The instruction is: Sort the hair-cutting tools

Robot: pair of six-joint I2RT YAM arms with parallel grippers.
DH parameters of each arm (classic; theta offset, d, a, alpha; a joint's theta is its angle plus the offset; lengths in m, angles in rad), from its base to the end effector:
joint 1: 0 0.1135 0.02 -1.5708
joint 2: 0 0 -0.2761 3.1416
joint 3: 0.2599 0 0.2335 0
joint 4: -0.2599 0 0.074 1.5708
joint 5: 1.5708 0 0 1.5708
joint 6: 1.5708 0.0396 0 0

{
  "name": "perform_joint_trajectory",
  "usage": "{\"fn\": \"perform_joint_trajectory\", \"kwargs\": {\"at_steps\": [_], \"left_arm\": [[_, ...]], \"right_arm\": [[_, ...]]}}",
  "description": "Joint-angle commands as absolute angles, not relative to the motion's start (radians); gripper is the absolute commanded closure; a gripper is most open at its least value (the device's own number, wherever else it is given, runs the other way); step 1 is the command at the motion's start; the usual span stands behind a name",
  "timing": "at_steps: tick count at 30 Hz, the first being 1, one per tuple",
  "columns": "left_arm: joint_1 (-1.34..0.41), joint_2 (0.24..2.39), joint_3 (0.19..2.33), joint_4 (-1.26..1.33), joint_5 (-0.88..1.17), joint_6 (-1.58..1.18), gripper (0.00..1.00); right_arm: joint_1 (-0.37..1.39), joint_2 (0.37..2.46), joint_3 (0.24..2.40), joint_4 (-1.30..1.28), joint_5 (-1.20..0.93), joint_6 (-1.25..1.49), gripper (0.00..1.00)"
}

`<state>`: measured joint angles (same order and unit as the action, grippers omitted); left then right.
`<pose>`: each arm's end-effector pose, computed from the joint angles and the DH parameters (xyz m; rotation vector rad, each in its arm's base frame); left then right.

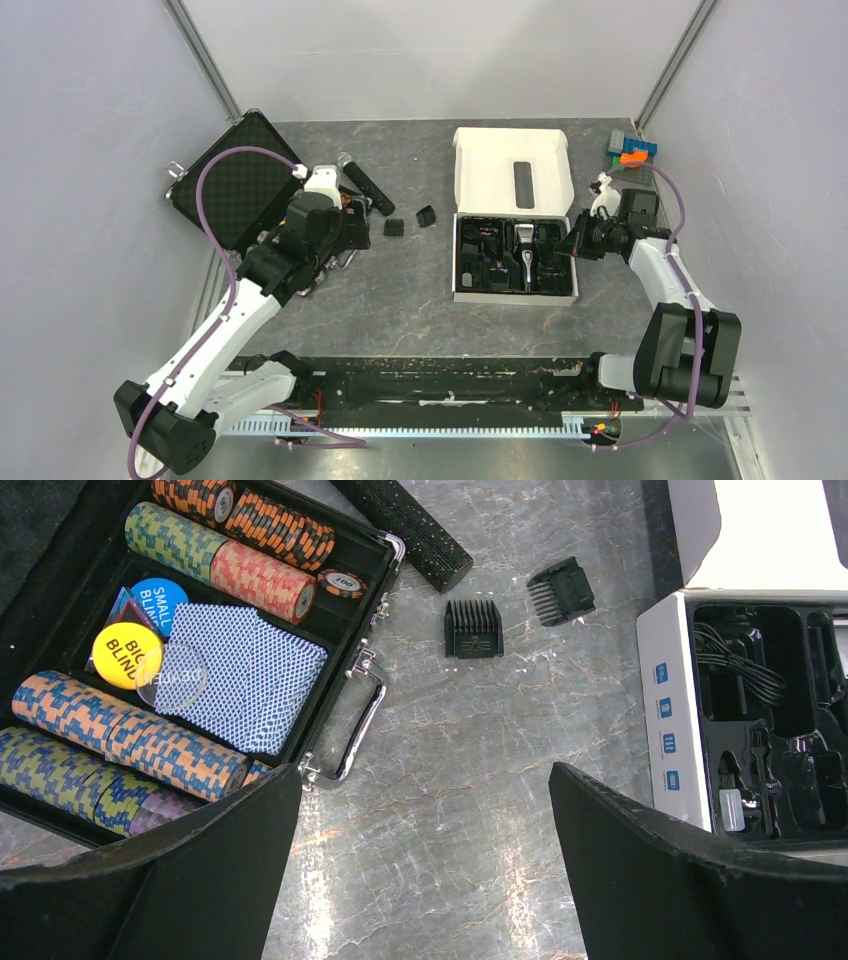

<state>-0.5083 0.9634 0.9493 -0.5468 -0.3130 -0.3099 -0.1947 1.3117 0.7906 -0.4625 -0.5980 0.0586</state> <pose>0.1662 -0.0786 0.3376 0.0257 2.1052 -0.1575 0.2339 -0.0234 0.2312 0.0825 2.4433 0.6985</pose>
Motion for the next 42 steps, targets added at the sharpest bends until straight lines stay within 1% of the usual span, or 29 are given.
{"fn": "perform_joint_trajectory", "kwargs": {"at_steps": [1,12,15,27,40,41,42], "left_arm": [[-0.512,0.965,0.960,-0.536,-0.330,-0.270,0.00],[-0.517,0.975,0.960,-0.528,-0.306,-0.279,0.00],[-0.525,0.974,0.962,-0.528,-0.301,-0.281,0.00],[-0.576,0.919,0.965,-0.538,-0.309,-0.269,0.00],[-0.609,0.895,0.945,-0.528,-0.316,-0.268,0.00],[-0.609,0.896,0.945,-0.528,-0.316,-0.268,0.00],[-0.609,0.898,0.945,-0.528,-0.316,-0.267,0.00]], "right_arm": [[-0.204,1.319,0.887,-0.513,-0.614,0.046,1.00],[-0.204,1.343,0.972,-0.628,-0.612,0.009,1.00],[-0.203,1.336,0.976,-0.641,-0.583,0.008,1.00],[-0.202,1.362,0.948,-0.668,-0.589,-0.026,1.00],[-0.202,1.441,0.902,-0.629,-0.603,-0.033,1.00],[-0.202,1.449,0.902,-0.629,-0.602,-0.033,0.98],[-0.202,1.456,0.903,-0.628,-0.598,-0.035,0.93]]}}
